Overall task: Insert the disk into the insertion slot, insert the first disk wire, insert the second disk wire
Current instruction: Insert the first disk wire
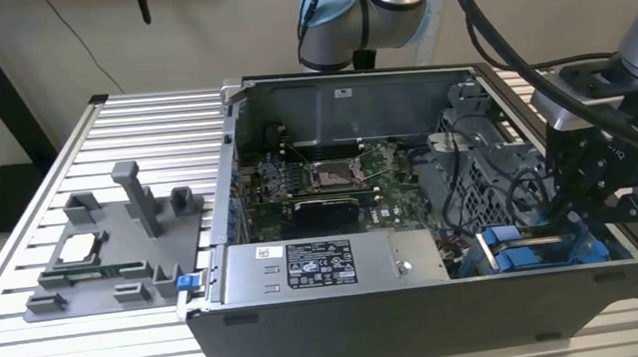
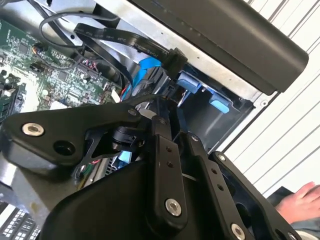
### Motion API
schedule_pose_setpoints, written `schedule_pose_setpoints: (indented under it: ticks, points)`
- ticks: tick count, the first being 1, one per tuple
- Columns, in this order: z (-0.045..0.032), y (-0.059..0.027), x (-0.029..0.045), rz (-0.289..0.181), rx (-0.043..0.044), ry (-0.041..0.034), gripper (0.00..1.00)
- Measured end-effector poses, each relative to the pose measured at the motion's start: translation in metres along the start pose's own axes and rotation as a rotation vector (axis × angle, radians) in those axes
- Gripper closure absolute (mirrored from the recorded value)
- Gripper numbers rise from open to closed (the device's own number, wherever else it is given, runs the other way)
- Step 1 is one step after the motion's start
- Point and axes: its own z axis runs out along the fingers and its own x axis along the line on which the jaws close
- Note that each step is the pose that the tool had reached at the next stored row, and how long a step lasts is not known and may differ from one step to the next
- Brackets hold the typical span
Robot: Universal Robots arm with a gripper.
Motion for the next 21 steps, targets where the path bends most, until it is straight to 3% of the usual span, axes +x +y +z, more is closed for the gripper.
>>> schedule_pose_setpoints:
  ticks: [4,8,14,21]
  points:
    - [0.0018,0.0012,0.0,0.0,0.0051,-0.003,1.0]
    - [0.0024,0.0027,-0.0002,0.0,0.0117,-0.011,1.0]
    - [0.0037,0.0031,-0.0003,-0.003,0.034,-0.0255,1.0]
    - [0.0088,0.0068,-0.0006,-0.004,0.0495,-0.0288,1.0]
